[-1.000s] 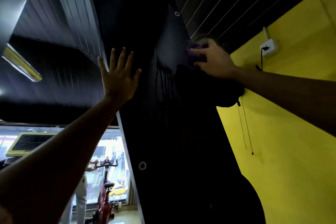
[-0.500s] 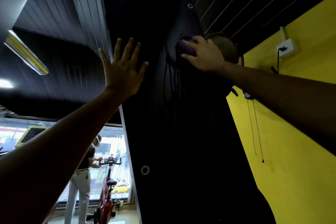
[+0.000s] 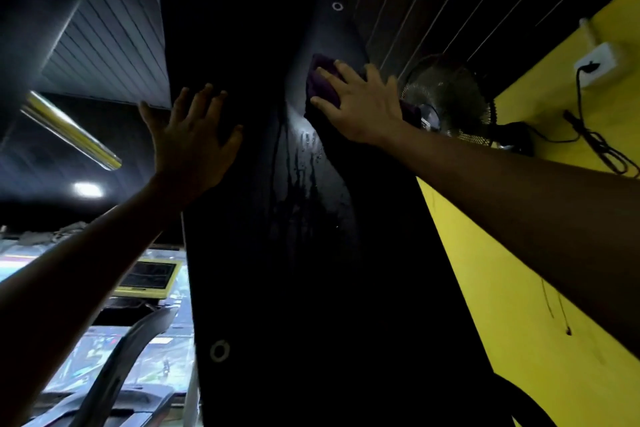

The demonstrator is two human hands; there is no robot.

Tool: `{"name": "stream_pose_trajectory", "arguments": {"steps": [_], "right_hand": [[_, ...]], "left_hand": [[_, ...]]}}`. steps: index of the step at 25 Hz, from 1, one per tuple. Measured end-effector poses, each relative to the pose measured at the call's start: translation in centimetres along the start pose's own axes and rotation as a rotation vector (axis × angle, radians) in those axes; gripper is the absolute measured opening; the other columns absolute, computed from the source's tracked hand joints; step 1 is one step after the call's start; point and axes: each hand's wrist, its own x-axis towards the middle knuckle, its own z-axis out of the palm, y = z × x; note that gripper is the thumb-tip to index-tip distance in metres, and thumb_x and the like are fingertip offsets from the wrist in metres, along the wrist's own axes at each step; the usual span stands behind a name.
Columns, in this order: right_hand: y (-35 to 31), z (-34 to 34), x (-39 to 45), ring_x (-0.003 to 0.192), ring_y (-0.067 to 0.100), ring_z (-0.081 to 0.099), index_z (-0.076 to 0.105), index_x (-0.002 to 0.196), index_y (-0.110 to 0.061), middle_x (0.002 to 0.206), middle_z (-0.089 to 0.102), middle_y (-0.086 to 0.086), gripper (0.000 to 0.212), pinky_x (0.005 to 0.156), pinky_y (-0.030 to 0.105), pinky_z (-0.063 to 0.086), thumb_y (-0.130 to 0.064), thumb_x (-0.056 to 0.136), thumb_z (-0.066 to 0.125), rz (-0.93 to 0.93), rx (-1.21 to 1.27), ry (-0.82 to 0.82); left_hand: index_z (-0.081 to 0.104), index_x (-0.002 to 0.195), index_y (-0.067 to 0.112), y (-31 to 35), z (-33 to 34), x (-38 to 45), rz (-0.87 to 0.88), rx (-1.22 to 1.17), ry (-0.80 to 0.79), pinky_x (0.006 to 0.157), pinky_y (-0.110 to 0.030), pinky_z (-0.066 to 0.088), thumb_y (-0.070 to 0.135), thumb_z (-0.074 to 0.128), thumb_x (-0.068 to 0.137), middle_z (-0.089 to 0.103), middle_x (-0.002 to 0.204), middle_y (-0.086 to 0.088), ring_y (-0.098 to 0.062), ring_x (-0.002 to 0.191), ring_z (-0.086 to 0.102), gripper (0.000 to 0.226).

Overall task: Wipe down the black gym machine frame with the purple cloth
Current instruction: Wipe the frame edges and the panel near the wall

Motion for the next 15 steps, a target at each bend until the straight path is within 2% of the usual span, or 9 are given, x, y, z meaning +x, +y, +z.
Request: {"name": "stream_pose_trajectory", "arguments": {"steps": [3,5,9,15], "right_hand": [[0.8,0.0,1.3,0.140,0.034,0.018,0.015,0.150,-0.035,0.159,0.015,-0.005,0.060,0.107,0.054,0.020,-0.060,0.096,0.023,-0.035,0.011,0.031],[1.7,0.3,2.7,0.139,0.035,0.021,0.016,0.150,-0.035,0.158,0.015,-0.005,0.060,0.106,0.054,0.022,-0.060,0.096,0.024,-0.050,0.039,0.037],[3.5,0.6,6.5,0.137,0.036,0.024,0.020,0.150,-0.035,0.158,0.016,-0.004,0.059,0.107,0.054,0.023,-0.059,0.096,0.027,-0.115,0.142,0.060],[4.5,0.8,11.3,0.135,0.039,0.025,0.025,0.149,-0.032,0.156,0.022,0.000,0.060,0.110,0.052,0.023,-0.059,0.095,0.029,-0.147,0.191,0.102]], "left_hand": [[0.038,0.138,0.003,2.5,0.0,1.2,-0.236,-0.053,0.014,0.109,-0.065,-0.002,0.042,0.050,0.095,0.037,0.144,-0.018,-0.036,0.138,0.028,0.059],[0.038,0.136,0.000,3.6,0.1,1.3,-0.333,-0.072,0.024,0.112,-0.062,0.000,0.039,0.050,0.095,0.036,0.142,-0.022,-0.037,0.137,0.027,0.059],[0.037,0.141,0.005,3.0,0.2,1.3,-0.404,-0.110,0.008,0.116,-0.052,0.006,0.047,0.043,0.089,0.028,0.153,-0.016,-0.031,0.143,0.019,0.068],[0.025,0.150,0.015,3.7,-0.6,1.4,-0.435,-0.131,-0.077,0.117,-0.040,-0.001,0.053,0.030,0.085,0.015,0.159,-0.006,-0.022,0.147,0.007,0.076]]}}
